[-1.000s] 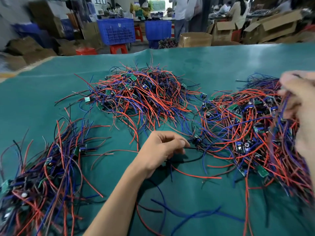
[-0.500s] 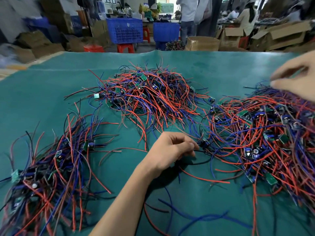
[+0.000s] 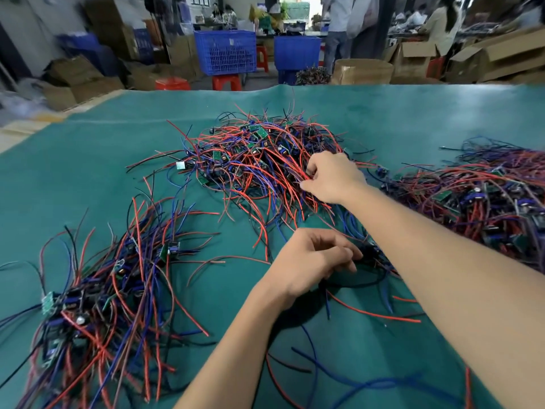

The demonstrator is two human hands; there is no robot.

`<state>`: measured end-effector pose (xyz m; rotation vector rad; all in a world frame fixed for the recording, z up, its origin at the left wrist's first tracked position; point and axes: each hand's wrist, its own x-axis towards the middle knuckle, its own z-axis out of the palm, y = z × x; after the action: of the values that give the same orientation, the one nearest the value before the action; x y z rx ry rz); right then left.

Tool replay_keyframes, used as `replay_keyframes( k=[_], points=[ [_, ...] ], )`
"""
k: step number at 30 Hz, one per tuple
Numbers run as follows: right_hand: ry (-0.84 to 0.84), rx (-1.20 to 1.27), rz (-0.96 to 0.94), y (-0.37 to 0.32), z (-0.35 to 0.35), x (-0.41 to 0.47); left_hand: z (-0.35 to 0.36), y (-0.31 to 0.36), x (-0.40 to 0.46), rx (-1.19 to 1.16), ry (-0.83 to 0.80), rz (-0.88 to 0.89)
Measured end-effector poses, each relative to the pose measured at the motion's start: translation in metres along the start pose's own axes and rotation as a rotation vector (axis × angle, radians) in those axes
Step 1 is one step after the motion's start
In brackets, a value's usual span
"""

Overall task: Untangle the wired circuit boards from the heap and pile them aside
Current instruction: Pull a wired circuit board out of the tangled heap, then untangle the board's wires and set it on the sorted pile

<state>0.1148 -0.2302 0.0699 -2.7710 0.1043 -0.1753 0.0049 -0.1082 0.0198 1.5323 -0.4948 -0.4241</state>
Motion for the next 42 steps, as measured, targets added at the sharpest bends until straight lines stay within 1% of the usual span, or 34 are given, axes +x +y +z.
replay_keyframes(
  k=[3, 8, 10, 12, 14, 15, 16, 17, 19, 20, 22, 25, 27, 32, 33, 34, 35, 38, 39, 40, 42],
  points=[
    [0.131, 0.084, -0.009, 0.004, -0.001, 0.000, 0.000, 0.000, 0.000, -0.005, 0.003, -0.005],
    [0.199, 0.266, -0.029, 0.020, -0.033, -0.023, 0.000, 0.001, 0.000, -0.016, 0.011, -0.016],
    [0.193, 0.369, -0.022, 0.029, -0.042, -0.043, 0.001, 0.001, 0.000, -0.039, 0.035, -0.024],
    [0.197, 0.425, -0.013, 0.038, -0.048, -0.067, 0.002, 0.001, 0.002, -0.086, 0.080, -0.036],
    [0.243, 0.438, -0.003, 0.046, -0.049, -0.093, 0.003, 0.002, 0.004, -0.178, 0.126, -0.055],
    [0.256, 0.493, 0.002, 0.049, -0.048, -0.106, 0.003, 0.003, 0.005, -0.226, 0.146, -0.064],
    [0.224, 0.609, 0.009, 0.051, -0.044, -0.118, 0.003, 0.003, 0.006, -0.269, 0.163, -0.072],
    [0.146, 0.744, 0.026, 0.052, -0.039, -0.129, 0.003, 0.004, 0.007, -0.309, 0.179, -0.081],
    [-0.081, 0.903, 0.070, 0.052, -0.028, -0.145, 0.002, 0.004, 0.008, -0.375, 0.220, -0.097],
    [-0.176, 0.914, 0.089, 0.053, -0.024, -0.151, 0.002, 0.004, 0.008, -0.384, 0.238, -0.103],
    [-0.292, 0.918, 0.090, 0.056, -0.020, -0.155, 0.002, 0.003, 0.008, -0.353, 0.251, -0.104],
    [-0.405, 0.961, 0.023, 0.059, -0.021, -0.157, 0.002, 0.002, 0.007, -0.364, 0.257, -0.091],
    [-0.478, 0.931, -0.027, 0.058, -0.019, -0.159, 0.001, 0.002, 0.005, -0.385, 0.249, -0.085],
    [-0.621, 0.886, -0.107, 0.056, -0.012, -0.162, 0.000, 0.002, 0.001, -0.406, 0.152, -0.064],
    [-0.609, 0.871, -0.110, 0.055, -0.011, -0.162, 0.000, 0.002, 0.001, -0.404, 0.141, -0.057],
    [-0.561, 0.865, -0.091, 0.054, -0.011, -0.162, 0.000, 0.003, 0.001, -0.403, 0.136, -0.052],
    [-0.473, 0.860, -0.053, 0.054, -0.010, -0.160, 0.000, 0.003, 0.001, -0.398, 0.138, -0.046],
    [-0.093, 0.841, 0.120, 0.062, -0.010, -0.152, 0.000, 0.001, 0.002, -0.344, 0.165, -0.026],
    [-0.005, 0.867, 0.163, 0.066, -0.010, -0.150, 0.000, -0.001, 0.002, -0.320, 0.172, -0.020],
    [0.039, 0.902, 0.184, 0.067, -0.010, -0.149, 0.000, -0.002, 0.002, -0.294, 0.171, -0.013],
    [0.023, 0.963, 0.157, 0.065, -0.006, -0.148, 0.001, -0.003, 0.002, -0.246, 0.142, -0.002]
  ],
)
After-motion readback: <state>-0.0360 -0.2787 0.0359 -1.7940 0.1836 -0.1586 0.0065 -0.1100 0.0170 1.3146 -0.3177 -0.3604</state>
